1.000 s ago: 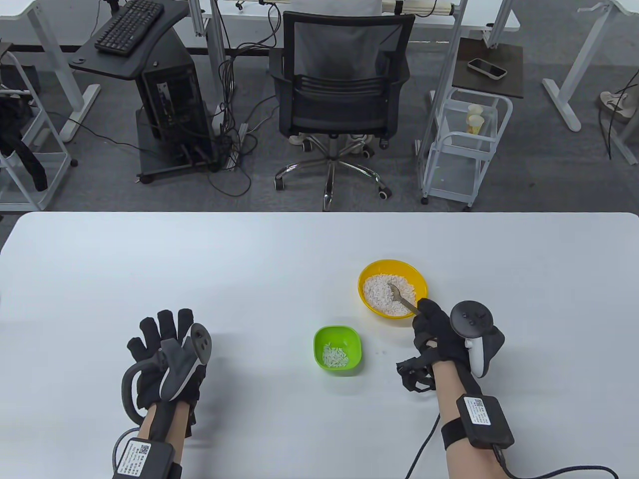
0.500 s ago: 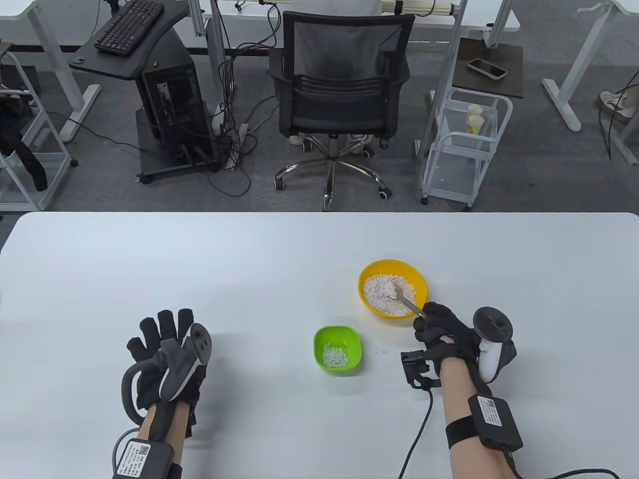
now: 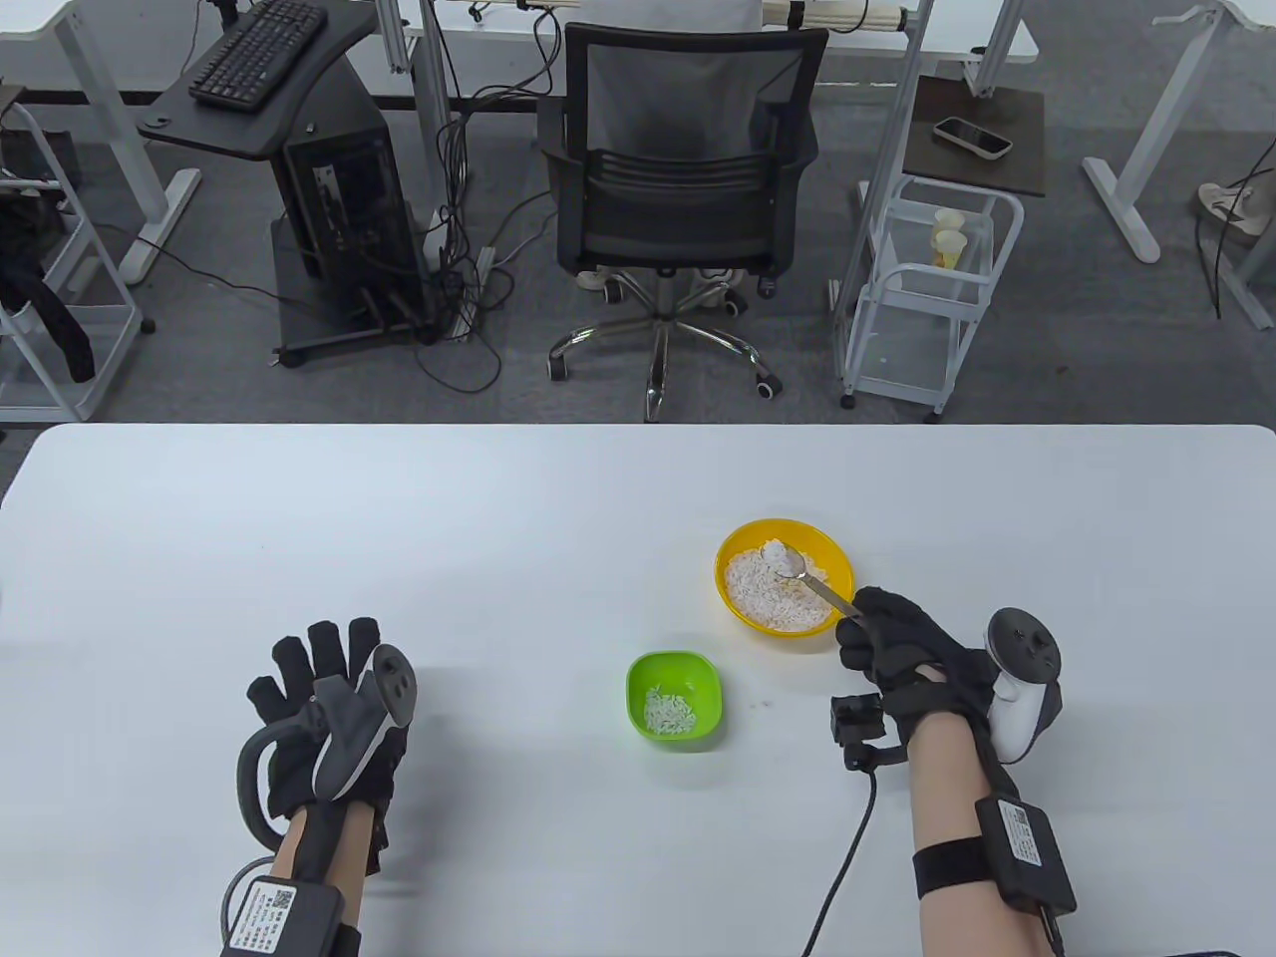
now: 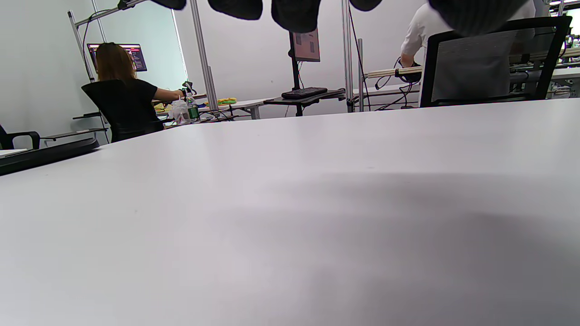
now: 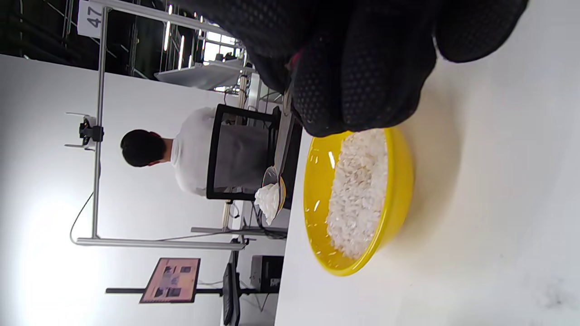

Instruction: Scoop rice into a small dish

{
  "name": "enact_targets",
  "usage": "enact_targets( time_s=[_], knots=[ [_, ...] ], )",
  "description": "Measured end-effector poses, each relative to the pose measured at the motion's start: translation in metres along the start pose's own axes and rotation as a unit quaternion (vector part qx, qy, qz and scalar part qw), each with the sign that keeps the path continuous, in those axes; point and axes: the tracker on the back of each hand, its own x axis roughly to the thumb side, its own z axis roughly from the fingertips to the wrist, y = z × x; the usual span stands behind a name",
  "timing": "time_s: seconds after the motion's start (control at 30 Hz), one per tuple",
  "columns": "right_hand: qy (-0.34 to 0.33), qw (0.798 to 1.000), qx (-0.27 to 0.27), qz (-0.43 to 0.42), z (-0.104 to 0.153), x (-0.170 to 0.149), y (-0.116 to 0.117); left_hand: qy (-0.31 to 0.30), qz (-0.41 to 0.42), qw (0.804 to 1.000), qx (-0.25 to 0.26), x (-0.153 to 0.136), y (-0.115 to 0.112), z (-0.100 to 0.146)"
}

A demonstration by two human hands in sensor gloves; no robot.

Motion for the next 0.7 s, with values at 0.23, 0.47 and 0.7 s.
enact_targets(
  time_s=[0.23, 0.47, 0.7],
  knots=[
    [-0.006, 0.993, 0.111, 0.03, 0.005, 0.014, 0.012, 0.003, 0.0, 1.0, -0.001, -0.002, 0.0, 0.0],
    [0.009, 0.976, 0.187, 0.112, 0.007, 0.014, 0.035, 0.005, -0.004, 1.0, -0.003, -0.002, 0.001, -0.001],
    [0.023, 0.953, 0.222, 0.203, 0.009, 0.012, 0.056, 0.002, -0.003, 1.0, -0.002, -0.003, 0.0, -0.002]
  ],
)
